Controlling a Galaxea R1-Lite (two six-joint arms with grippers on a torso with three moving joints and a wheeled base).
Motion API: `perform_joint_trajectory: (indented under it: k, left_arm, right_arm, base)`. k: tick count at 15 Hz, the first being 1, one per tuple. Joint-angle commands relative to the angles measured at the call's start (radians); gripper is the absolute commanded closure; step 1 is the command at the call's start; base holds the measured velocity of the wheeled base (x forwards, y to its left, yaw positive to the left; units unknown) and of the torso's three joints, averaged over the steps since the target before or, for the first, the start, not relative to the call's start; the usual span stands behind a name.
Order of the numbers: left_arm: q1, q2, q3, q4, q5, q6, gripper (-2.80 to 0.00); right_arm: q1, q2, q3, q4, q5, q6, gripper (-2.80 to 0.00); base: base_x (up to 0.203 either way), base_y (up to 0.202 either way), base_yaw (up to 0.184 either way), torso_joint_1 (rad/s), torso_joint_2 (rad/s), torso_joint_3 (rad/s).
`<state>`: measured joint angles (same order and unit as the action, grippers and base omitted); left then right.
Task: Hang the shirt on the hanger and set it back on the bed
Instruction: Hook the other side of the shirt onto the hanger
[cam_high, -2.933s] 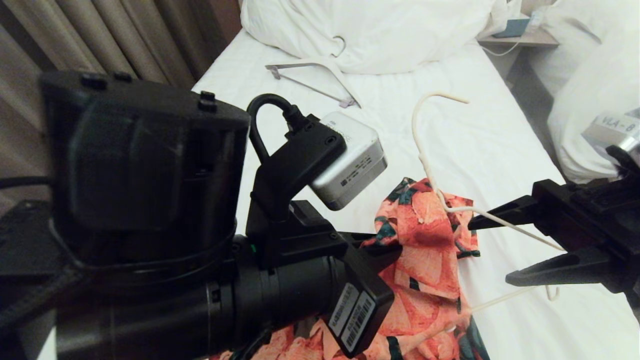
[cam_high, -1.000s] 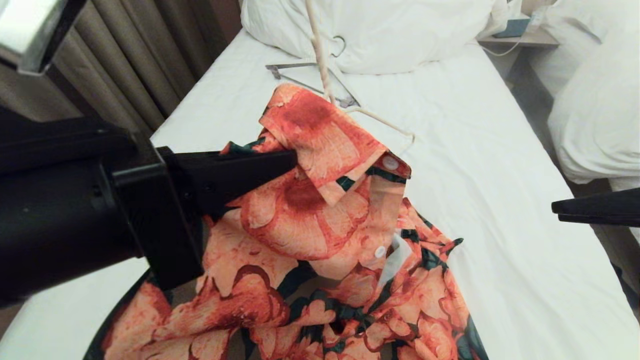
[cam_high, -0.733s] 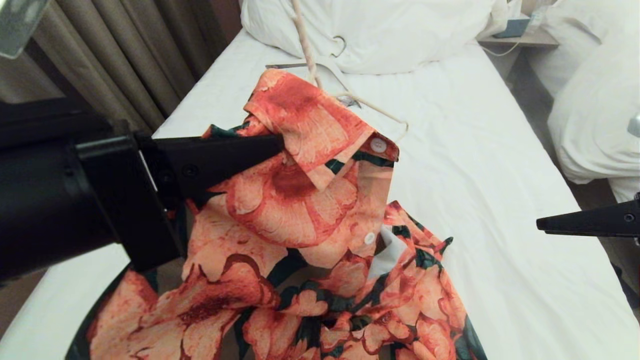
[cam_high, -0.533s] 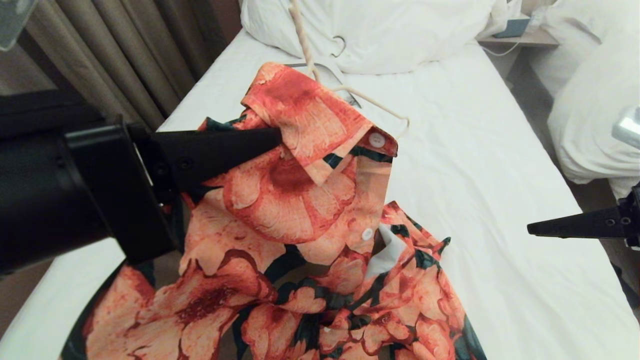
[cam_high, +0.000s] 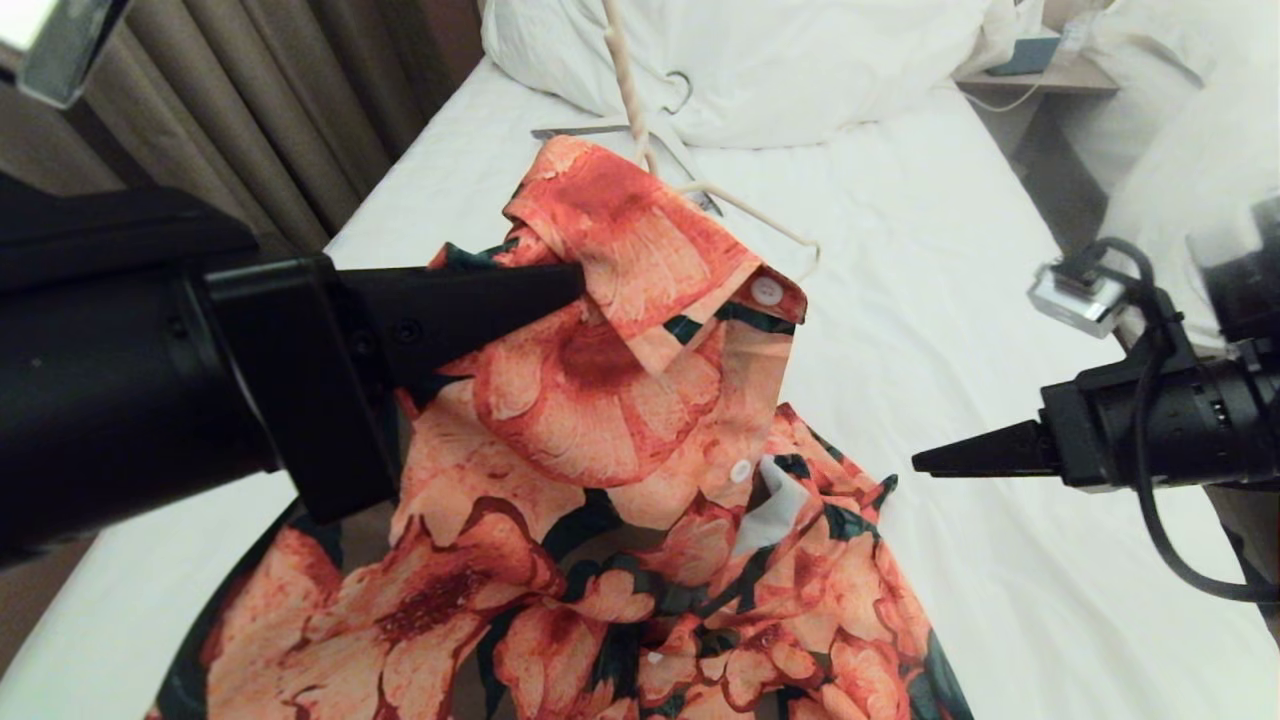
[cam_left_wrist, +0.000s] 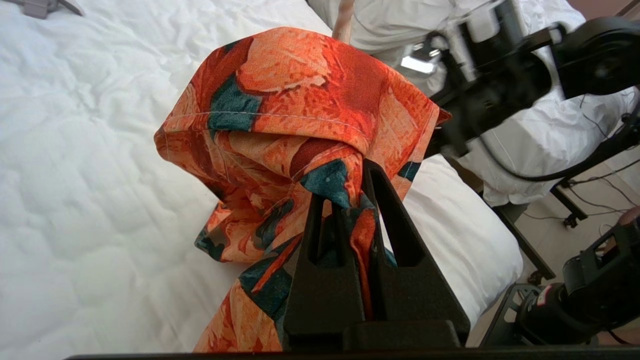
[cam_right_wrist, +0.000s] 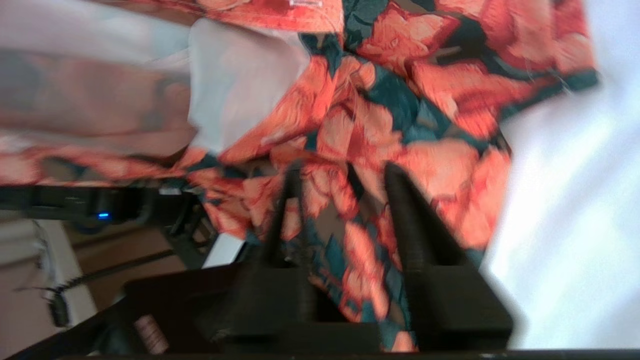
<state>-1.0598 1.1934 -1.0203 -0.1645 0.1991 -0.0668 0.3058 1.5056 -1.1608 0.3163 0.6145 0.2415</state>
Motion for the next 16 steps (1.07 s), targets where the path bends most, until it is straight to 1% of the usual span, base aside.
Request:
perform_joint_trajectory:
  k: [1, 3, 5, 7, 9, 11, 16]
  left_arm:
    - [0.0, 0.005, 0.0, -0.001, 0.002, -0.001, 0.0]
    - [0.001, 0.005, 0.0, -0.001, 0.003, -0.001, 0.0]
    - [0.003, 0.003, 0.0, -0.003, 0.003, -0.001, 0.0]
    - [0.015, 0.003, 0.0, -0.003, 0.002, -0.001, 0.0]
    - [0.015, 0.005, 0.0, -0.003, 0.0, -0.001, 0.0]
    - [0.015, 0.006, 0.002, -0.003, 0.0, -0.001, 0.0]
    - [0.015, 0.008, 0.002, -0.003, 0.0, -0.001, 0.0]
  right_arm:
    - [0.032, 0.066, 0.01, -0.042, -0.006, 0.002, -2.8]
    - [0.069, 0.105, 0.028, -0.158, -0.016, 0.005, -2.8]
    - [0.102, 0.16, 0.029, -0.245, -0.051, 0.013, -2.8]
    - [0.121, 0.214, 0.027, -0.339, -0.083, 0.012, -2.8]
    - [0.139, 0.254, 0.017, -0.407, -0.09, 0.006, -2.8]
    - [0.154, 0.257, 0.009, -0.413, -0.087, 0.0, -2.8]
    - [0.175, 0.277, -0.004, -0.41, -0.081, -0.066, -2.8]
  base:
    - [0.0, 0.0, 0.0, 0.0, 0.0, 0.0]
    - [0.0, 0.0, 0.0, 0.0, 0.0, 0.0]
    - [0.0, 0.0, 0.0, 0.0, 0.0, 0.0]
    - [0.0, 0.0, 0.0, 0.0, 0.0, 0.0]
    - [0.0, 0.0, 0.0, 0.0, 0.0, 0.0]
    - [0.0, 0.0, 0.0, 0.0, 0.0, 0.0]
    - [0.0, 0.0, 0.0, 0.0, 0.0, 0.0]
